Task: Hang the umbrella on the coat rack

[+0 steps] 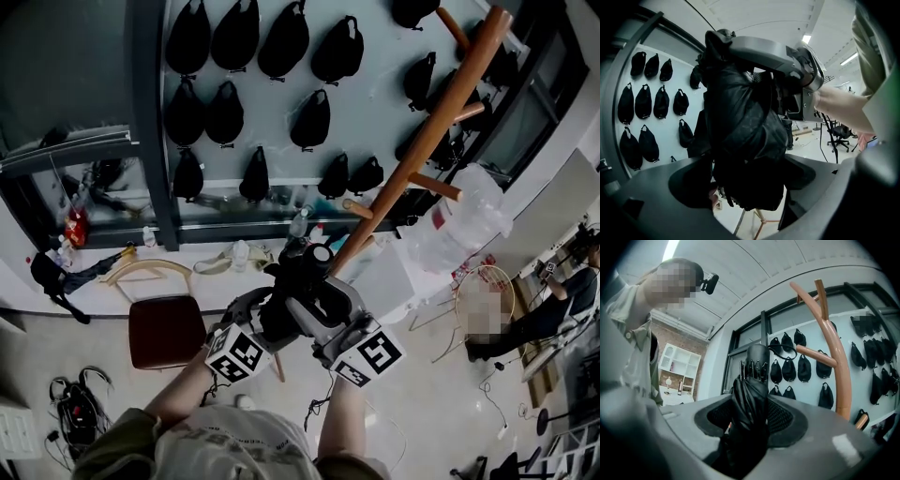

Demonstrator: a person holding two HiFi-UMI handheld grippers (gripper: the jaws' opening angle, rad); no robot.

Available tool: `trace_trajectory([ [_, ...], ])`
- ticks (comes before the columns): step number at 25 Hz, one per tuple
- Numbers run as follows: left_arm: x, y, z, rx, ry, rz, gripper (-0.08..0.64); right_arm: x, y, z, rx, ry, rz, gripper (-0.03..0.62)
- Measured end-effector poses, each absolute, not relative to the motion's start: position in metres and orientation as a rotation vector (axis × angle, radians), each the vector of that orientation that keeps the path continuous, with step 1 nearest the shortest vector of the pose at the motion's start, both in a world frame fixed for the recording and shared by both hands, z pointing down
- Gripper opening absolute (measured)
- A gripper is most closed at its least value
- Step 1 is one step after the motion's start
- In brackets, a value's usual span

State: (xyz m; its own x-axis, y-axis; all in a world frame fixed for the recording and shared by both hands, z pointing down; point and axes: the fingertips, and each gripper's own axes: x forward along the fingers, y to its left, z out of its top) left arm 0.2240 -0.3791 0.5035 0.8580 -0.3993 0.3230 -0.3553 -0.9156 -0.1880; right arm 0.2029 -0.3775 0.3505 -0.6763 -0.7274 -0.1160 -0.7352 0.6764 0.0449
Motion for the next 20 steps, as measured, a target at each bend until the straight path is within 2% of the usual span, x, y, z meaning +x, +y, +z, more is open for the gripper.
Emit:
trace_trajectory([
  [9,0.230,-0.394,0.475,-2.875,0.671,-0.475,0.420,0.196,-0.386,0.324,-1.126,2.849,0.238,0.202],
  [20,0.233,-0.419,0.472,-2.839,0.827,-0.496,0.420,0.207,-0.410,0.319,-0.900,2.860,0.183,0.202],
])
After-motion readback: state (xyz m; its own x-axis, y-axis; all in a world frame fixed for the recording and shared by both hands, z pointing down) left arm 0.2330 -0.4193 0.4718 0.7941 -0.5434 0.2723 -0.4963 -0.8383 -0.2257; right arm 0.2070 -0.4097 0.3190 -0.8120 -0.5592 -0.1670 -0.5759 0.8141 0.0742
